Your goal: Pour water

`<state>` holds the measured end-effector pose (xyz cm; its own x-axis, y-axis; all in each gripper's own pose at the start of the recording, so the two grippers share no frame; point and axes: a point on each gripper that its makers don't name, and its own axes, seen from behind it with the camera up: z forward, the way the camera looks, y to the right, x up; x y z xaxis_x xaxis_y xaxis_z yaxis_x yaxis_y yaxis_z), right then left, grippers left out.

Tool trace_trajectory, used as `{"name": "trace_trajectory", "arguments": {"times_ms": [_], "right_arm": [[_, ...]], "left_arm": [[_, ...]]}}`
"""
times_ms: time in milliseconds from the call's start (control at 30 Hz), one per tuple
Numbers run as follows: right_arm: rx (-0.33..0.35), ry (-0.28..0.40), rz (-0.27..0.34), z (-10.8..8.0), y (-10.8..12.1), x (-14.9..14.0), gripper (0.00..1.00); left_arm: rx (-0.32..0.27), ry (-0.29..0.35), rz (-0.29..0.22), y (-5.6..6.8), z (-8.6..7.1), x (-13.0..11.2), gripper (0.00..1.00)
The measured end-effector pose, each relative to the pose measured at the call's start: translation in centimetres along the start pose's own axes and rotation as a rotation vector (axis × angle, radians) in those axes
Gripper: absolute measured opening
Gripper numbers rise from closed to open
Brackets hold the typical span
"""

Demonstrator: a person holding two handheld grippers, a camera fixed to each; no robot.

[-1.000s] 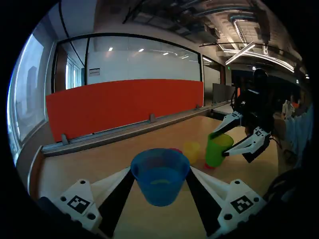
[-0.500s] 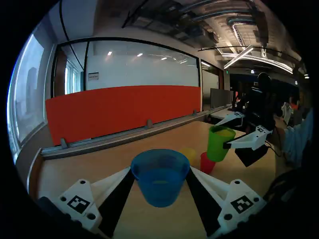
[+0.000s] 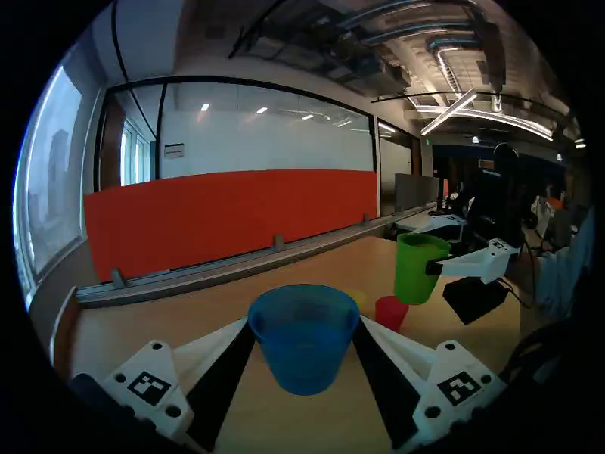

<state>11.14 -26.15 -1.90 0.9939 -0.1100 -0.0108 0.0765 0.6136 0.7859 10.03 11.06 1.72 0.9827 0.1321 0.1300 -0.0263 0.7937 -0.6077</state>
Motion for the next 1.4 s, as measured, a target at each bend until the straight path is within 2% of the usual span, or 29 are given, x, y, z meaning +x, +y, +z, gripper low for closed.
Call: {"name": "trace_trajectory", "arguments": {"times_ms": [300,467,767,1100,1400], "right_arm": [[0.001,-0.010,0.009,-0.4,0.3,-0.1,0.94],[0.014,-0.020,0.002,-0.5,0.1,-0.4,0.94],[0.037,-0.031,-0.014,-0.4,-0.7,-0.8,0.93],[0.064,-0.037,-0.030,-0.4,-2.0,-1.5,0.93],[0.086,-0.045,-0.028,-0.4,-2.7,-2.0,0.92]], "left_arm": [[0.008,0.025,0.029,0.2,0.3,1.0,0.86],[0.019,0.043,0.069,0.3,0.2,1.9,0.86],[0.035,0.084,0.172,1.1,-0.3,4.1,0.86],[0.069,0.120,0.324,2.2,-0.1,6.7,0.86],[0.087,0.151,0.438,3.0,0.0,8.6,0.86]]}}
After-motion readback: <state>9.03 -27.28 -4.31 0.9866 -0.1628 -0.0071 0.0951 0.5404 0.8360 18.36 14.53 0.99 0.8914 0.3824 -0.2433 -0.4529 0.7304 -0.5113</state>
